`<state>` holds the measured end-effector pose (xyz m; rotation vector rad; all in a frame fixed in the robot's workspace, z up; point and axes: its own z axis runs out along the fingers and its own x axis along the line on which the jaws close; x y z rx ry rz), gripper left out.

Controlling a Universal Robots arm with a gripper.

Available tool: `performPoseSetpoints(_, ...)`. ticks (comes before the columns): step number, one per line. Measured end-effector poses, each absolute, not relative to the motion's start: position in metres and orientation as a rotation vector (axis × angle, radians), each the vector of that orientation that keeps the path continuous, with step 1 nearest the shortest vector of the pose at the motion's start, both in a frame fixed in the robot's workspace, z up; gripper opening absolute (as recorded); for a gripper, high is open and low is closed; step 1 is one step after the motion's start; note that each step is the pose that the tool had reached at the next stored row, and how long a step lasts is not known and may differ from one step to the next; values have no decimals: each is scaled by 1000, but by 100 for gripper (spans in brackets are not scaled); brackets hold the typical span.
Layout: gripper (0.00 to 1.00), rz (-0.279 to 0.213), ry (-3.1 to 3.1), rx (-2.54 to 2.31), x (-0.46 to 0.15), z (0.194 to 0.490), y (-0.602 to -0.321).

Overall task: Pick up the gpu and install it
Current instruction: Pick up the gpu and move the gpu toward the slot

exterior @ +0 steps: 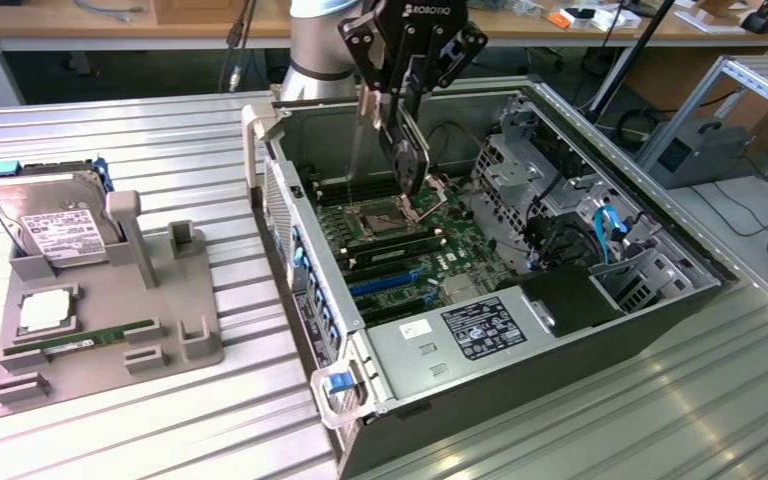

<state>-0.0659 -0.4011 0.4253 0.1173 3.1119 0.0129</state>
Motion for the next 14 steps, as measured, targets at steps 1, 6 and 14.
performPoseSetpoints(1, 27, 12, 3112, 117, -66, 425, -401)
performPoseSetpoints(6, 27, 9, 3112, 117, -65, 424, -401)
performPoseSetpoints(14, 27, 4, 3112, 117, -61, 423, -401)
